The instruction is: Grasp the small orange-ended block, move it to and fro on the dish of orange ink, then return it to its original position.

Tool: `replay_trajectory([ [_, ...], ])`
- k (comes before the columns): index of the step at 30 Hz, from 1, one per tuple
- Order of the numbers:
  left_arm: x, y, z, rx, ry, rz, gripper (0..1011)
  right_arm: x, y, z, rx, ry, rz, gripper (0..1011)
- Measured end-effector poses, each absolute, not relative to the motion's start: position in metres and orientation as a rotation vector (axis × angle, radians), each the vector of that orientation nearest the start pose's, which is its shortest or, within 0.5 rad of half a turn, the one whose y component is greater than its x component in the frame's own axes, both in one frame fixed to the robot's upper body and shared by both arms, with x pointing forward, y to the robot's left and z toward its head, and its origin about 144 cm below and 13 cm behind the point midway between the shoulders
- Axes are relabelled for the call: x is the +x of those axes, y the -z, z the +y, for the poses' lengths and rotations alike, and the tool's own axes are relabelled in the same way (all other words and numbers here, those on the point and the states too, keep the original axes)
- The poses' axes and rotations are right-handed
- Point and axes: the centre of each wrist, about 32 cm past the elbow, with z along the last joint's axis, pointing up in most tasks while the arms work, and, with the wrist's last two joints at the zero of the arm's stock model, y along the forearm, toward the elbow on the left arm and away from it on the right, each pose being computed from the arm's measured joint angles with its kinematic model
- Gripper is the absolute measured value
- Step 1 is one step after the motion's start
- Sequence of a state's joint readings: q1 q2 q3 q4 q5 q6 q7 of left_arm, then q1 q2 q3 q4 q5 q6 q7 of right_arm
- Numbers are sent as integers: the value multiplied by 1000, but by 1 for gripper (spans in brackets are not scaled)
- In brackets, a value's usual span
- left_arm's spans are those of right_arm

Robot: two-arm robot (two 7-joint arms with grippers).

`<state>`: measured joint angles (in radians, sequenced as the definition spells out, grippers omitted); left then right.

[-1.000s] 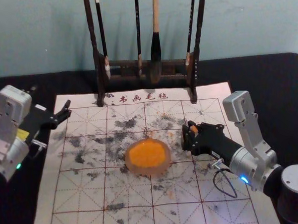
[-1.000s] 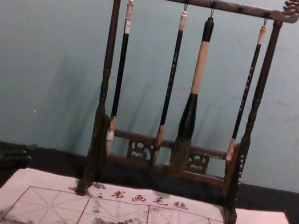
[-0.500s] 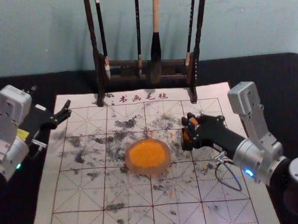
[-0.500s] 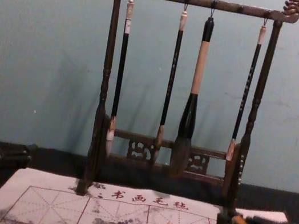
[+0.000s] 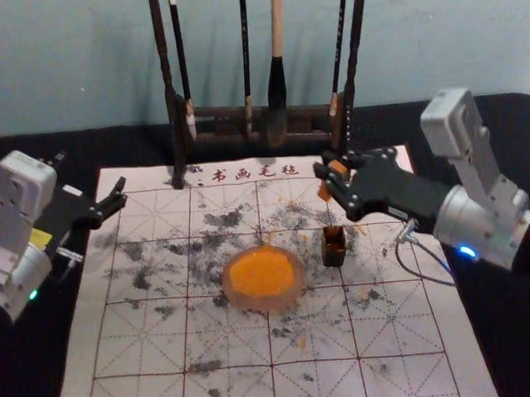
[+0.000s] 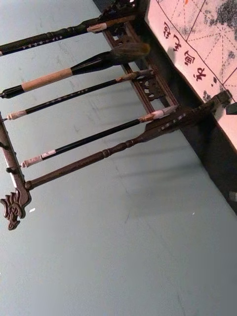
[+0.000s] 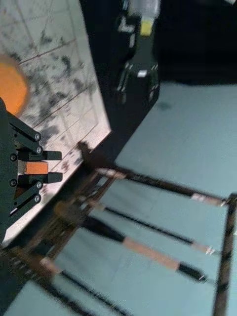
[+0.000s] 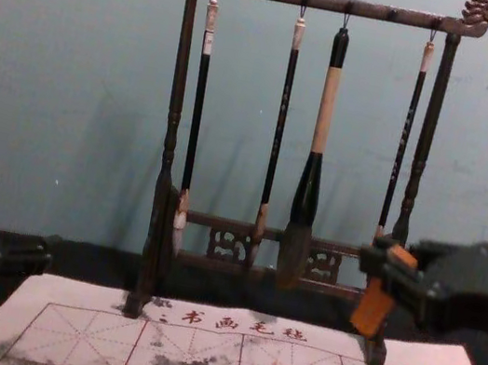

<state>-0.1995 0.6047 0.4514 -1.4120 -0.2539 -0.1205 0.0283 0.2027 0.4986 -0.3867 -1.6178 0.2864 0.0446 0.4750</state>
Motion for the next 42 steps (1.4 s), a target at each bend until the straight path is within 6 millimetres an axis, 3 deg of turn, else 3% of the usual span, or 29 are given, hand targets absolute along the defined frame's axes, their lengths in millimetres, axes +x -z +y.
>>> replay_trajectory([
  [9, 489, -1140, 310, 304, -1248, -285, 1001, 518, -1207, -240, -190, 598, -136, 114],
  [18, 489, -1140, 310, 304, -1248, -285, 1001, 538, -1196, -218, -263, 486, -69, 114],
  [42, 489, -1140, 310, 304, -1248, -285, 1001, 553, -1171, -203, -370, 433, 8, 114],
])
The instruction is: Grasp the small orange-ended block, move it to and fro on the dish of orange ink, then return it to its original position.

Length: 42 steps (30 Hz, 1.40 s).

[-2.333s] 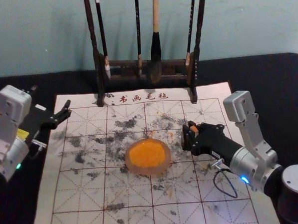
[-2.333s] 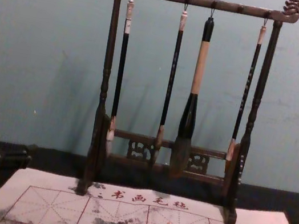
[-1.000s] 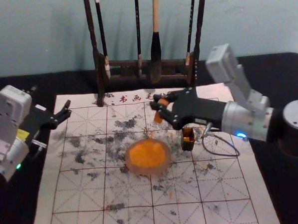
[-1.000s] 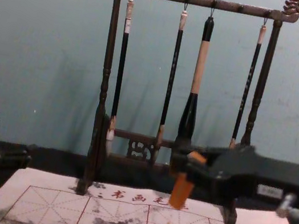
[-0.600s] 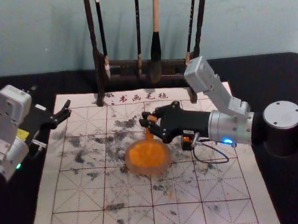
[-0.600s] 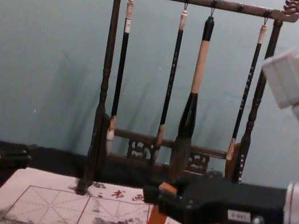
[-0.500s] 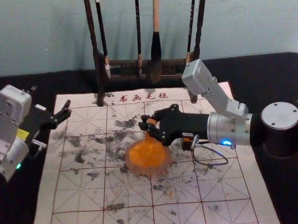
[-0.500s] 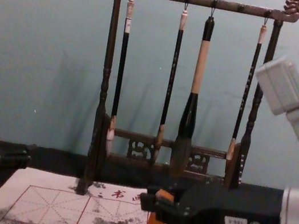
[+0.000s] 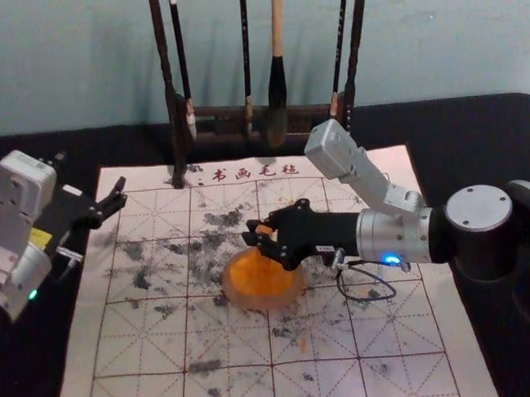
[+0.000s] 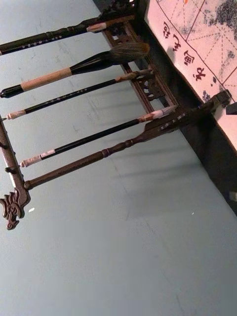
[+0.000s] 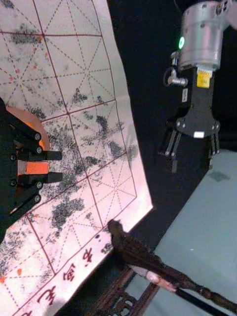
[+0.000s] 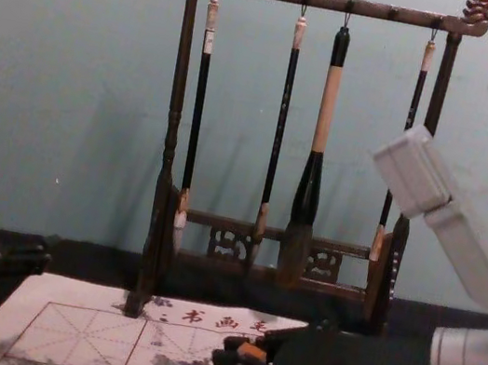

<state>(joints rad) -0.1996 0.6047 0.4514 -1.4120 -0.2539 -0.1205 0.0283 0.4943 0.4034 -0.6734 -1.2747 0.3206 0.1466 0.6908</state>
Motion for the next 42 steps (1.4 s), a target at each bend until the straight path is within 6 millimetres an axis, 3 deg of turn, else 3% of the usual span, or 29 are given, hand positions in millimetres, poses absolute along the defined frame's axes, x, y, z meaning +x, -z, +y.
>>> replay_trajectory([
  [21, 489, -1140, 310, 304, -1248, -285, 1001, 559, -1167, -195, -380, 474, 29, 114],
  [42, 489, -1140, 310, 304, -1248, -285, 1001, 551, -1170, -212, -383, 478, 19, 114],
])
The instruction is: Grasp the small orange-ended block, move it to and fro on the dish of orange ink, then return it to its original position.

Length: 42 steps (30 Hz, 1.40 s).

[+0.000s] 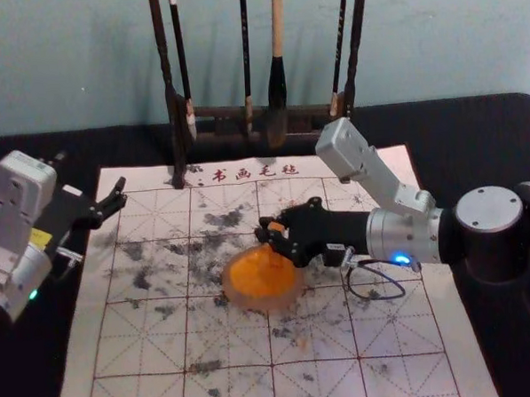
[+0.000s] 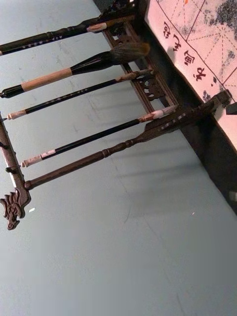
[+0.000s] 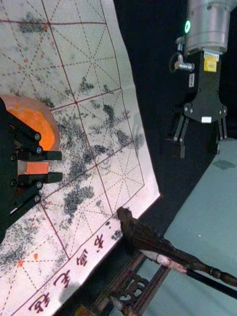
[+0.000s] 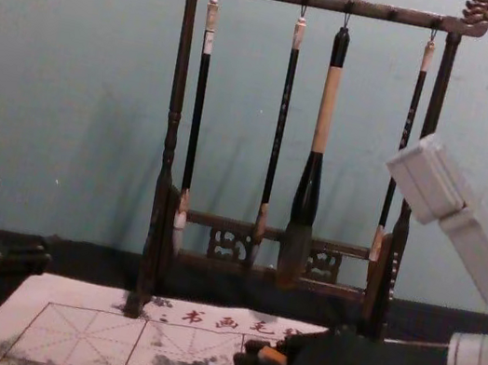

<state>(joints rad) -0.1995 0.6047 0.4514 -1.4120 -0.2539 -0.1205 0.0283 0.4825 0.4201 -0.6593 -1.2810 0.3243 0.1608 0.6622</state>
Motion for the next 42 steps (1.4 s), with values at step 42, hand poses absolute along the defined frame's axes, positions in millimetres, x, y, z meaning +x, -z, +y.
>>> replay_trajectory([
  [42, 489, -1140, 310, 304, -1248, -285, 1001, 537, -1163, -195, -358, 415, 48, 114],
])
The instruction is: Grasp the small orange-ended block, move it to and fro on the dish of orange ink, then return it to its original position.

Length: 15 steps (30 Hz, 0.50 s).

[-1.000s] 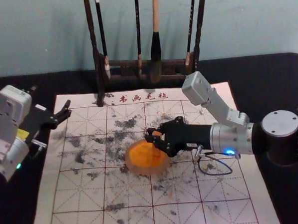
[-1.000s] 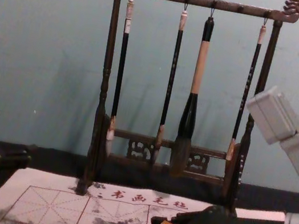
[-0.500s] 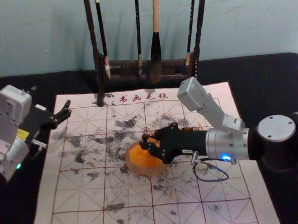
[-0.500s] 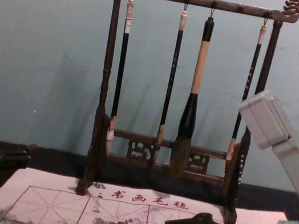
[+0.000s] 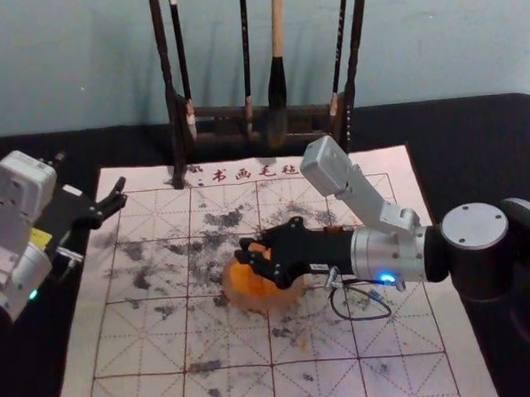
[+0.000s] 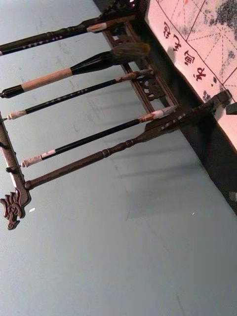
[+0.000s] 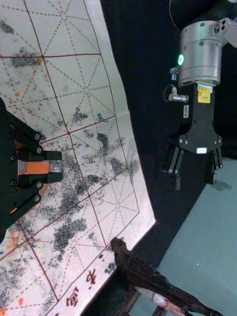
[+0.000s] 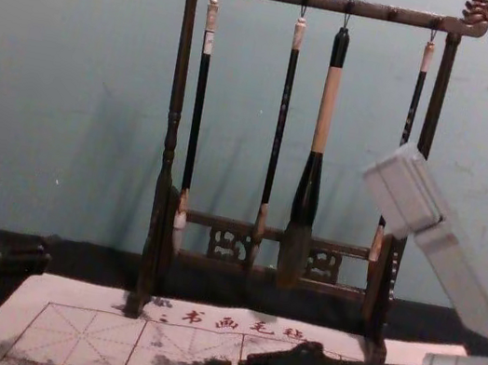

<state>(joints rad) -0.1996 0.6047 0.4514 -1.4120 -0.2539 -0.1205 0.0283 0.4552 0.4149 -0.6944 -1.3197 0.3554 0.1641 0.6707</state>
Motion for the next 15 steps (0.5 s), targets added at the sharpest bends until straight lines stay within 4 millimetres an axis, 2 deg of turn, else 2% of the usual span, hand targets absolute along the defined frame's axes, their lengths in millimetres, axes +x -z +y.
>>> replay_trajectory([
  [15, 489, -1140, 310, 304, -1248, -285, 1001, 550, -1161, -188, -358, 449, 45, 114],
])
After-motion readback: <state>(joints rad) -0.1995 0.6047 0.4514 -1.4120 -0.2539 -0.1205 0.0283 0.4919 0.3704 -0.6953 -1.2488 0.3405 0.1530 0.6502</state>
